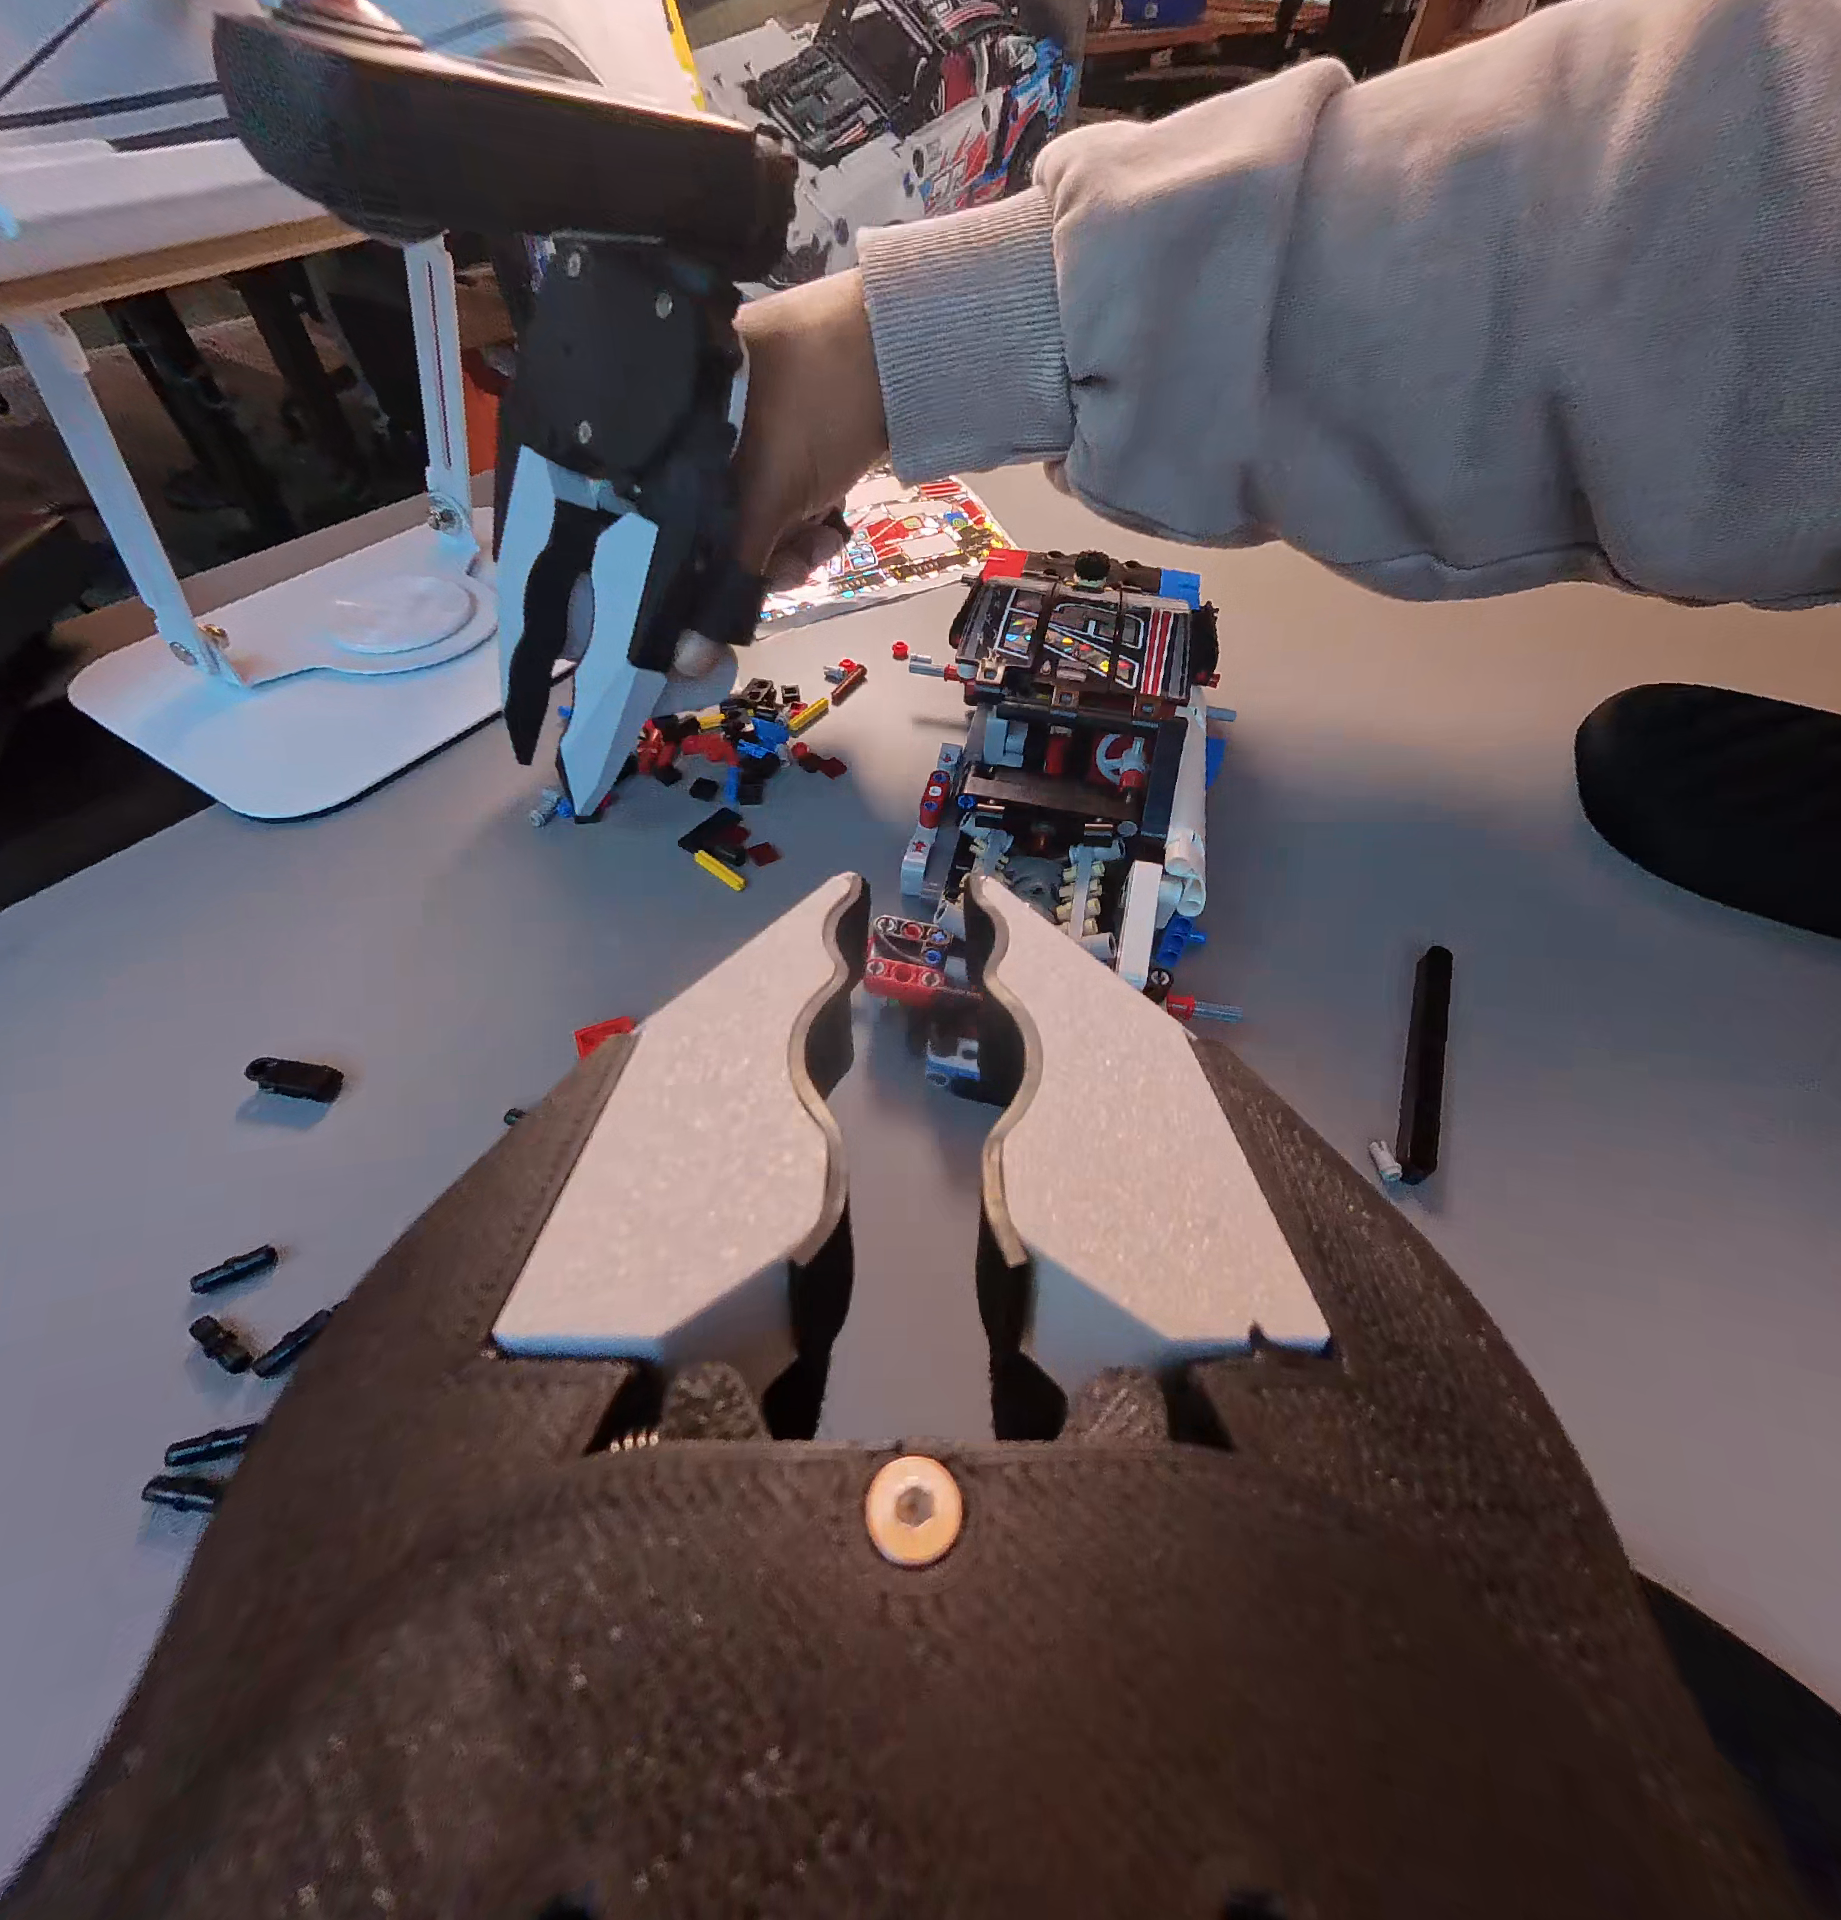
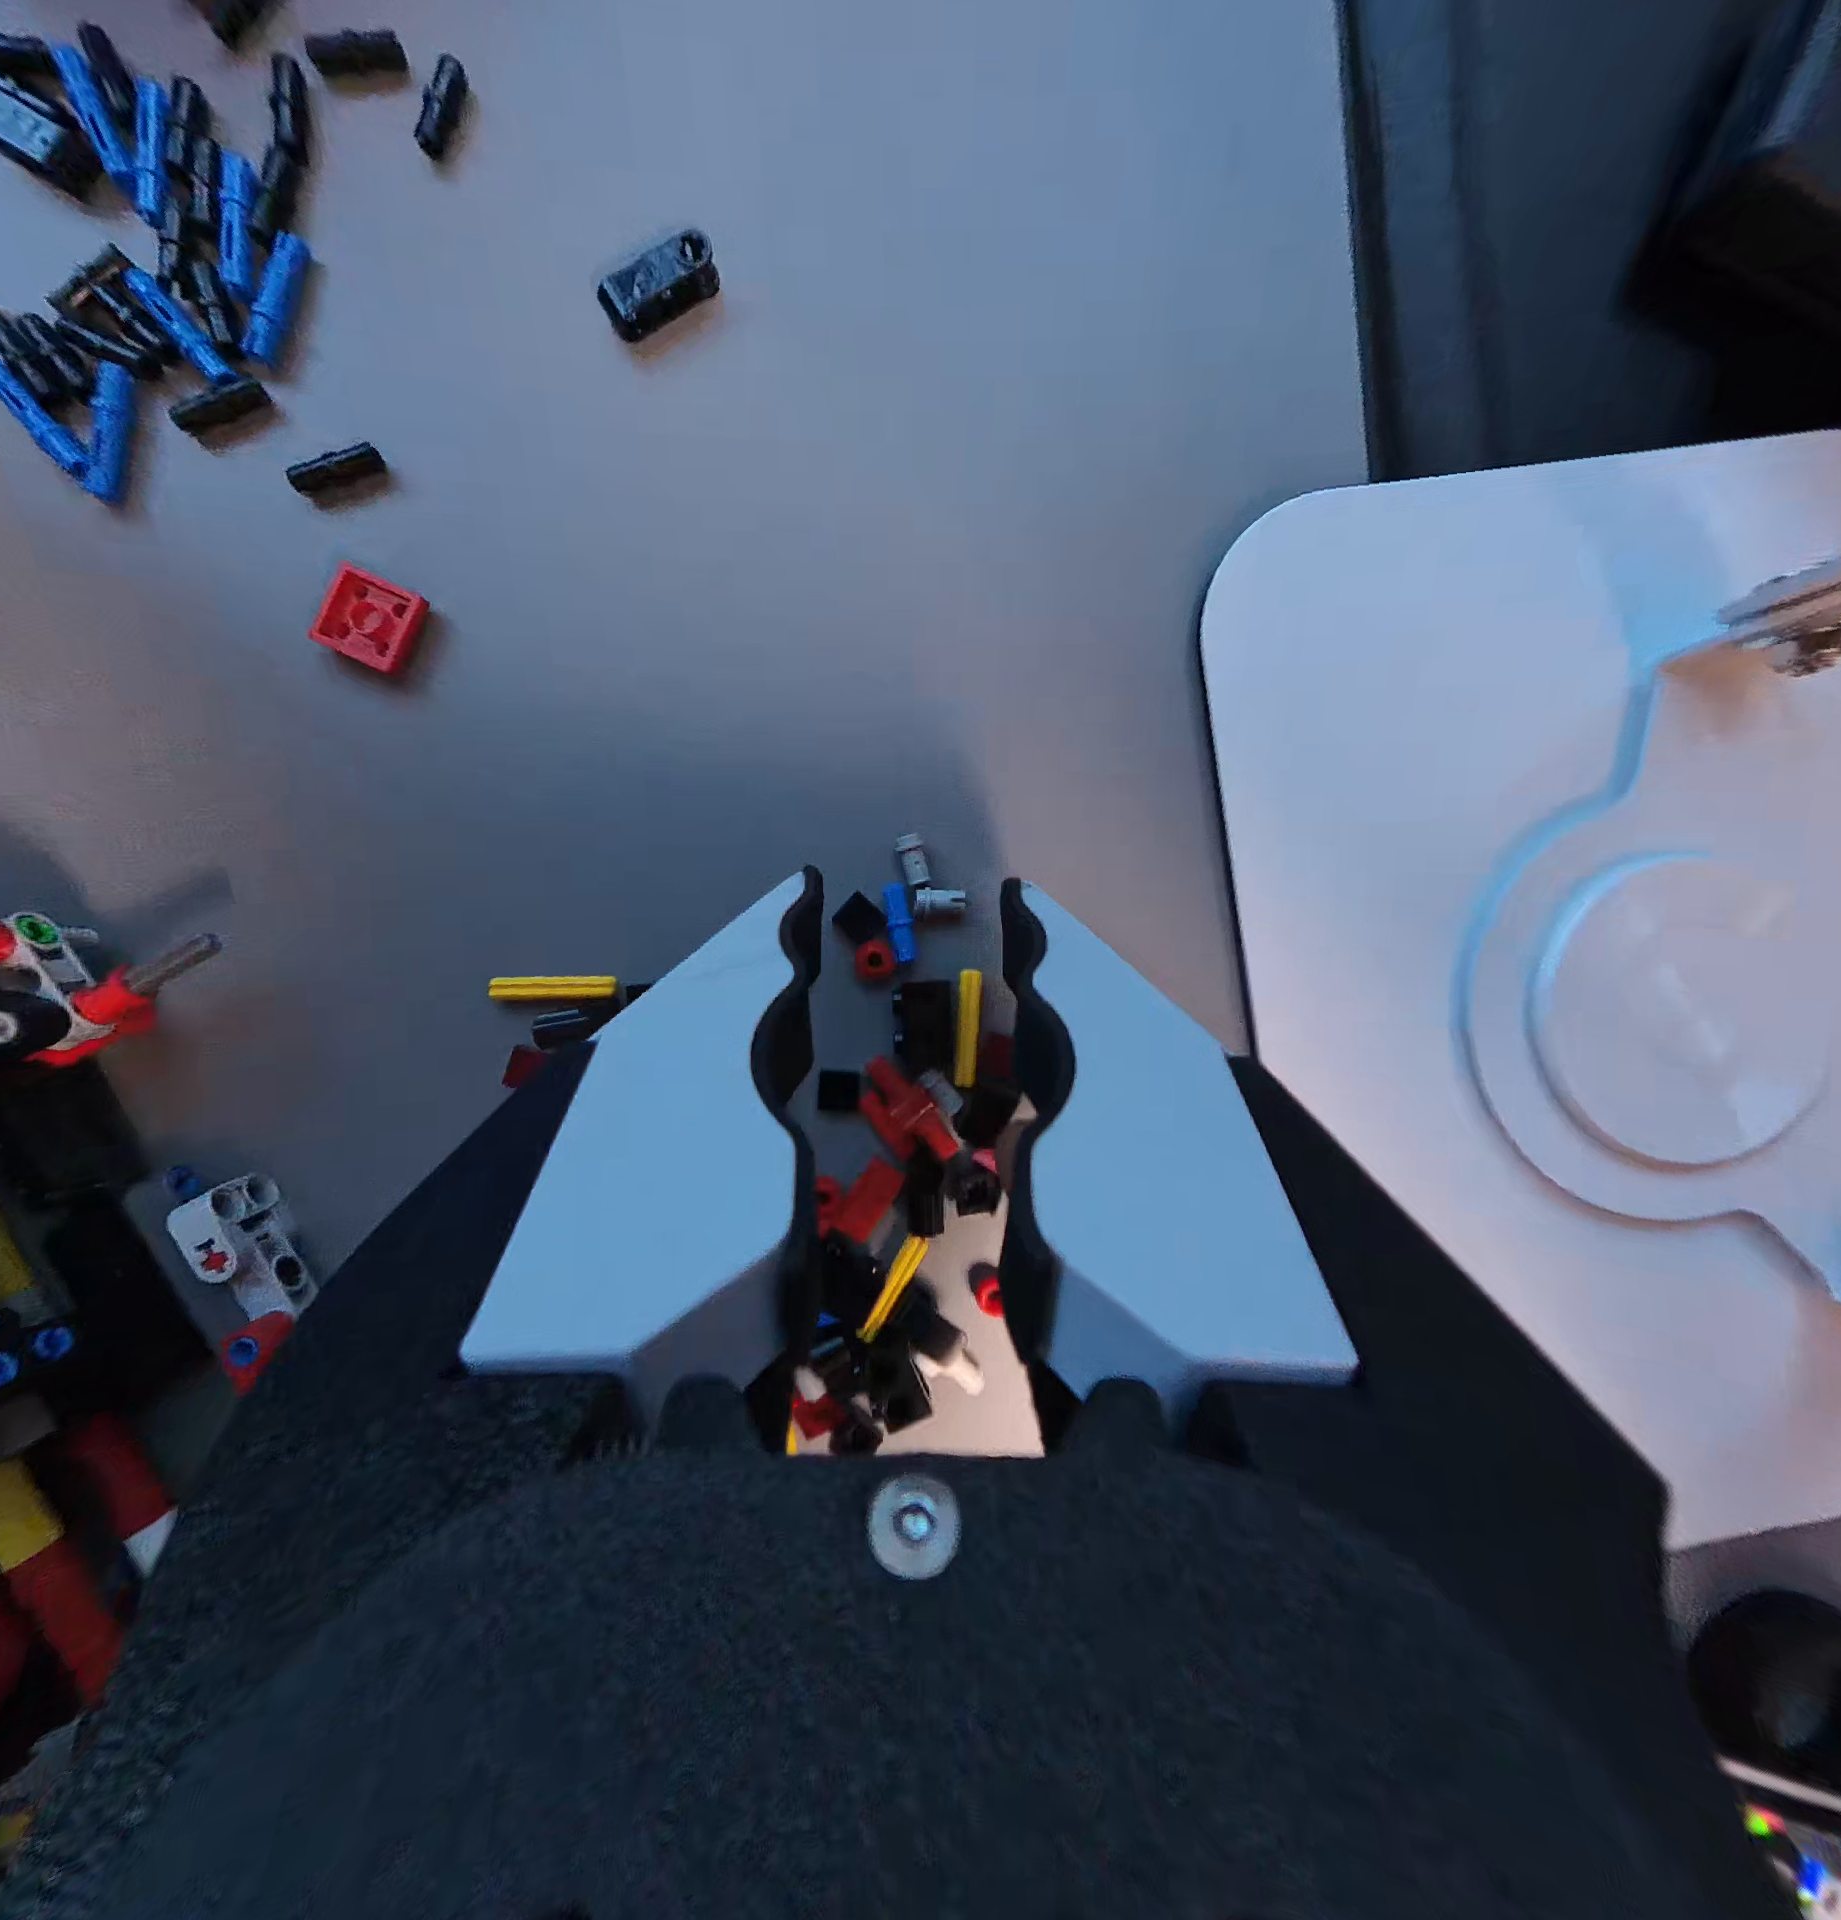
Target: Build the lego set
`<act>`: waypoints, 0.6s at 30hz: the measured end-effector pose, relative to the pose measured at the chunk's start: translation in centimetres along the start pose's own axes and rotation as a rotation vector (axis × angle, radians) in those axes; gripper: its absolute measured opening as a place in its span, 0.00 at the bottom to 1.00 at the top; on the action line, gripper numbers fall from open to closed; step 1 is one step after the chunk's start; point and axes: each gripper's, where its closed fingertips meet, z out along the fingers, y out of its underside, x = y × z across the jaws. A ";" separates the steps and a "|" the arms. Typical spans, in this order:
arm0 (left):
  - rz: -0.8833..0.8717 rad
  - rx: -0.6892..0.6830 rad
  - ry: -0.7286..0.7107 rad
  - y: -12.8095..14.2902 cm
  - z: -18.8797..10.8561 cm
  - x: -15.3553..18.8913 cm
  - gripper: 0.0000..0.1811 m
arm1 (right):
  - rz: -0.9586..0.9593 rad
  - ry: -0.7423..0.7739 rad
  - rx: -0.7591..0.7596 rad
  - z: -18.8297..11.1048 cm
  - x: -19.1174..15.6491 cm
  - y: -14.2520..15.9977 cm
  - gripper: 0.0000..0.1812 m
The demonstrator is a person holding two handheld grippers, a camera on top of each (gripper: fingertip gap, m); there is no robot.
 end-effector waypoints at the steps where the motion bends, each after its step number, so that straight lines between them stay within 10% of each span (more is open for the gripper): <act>1: -0.001 0.000 -0.002 0.1 -0.1 -0.1 0.09 | -0.014 -0.006 -0.022 0.5 -0.1 0.2 0.18; 12: 0.003 -0.008 -0.015 0.3 -0.5 -0.4 0.09 | -0.045 -0.005 -0.054 0.8 -0.4 -0.3 0.02; 18: -0.022 -0.010 -0.125 0.3 -1.4 -1.7 0.12 | -0.031 -0.058 0.156 -7.8 -4.7 -2.5 0.02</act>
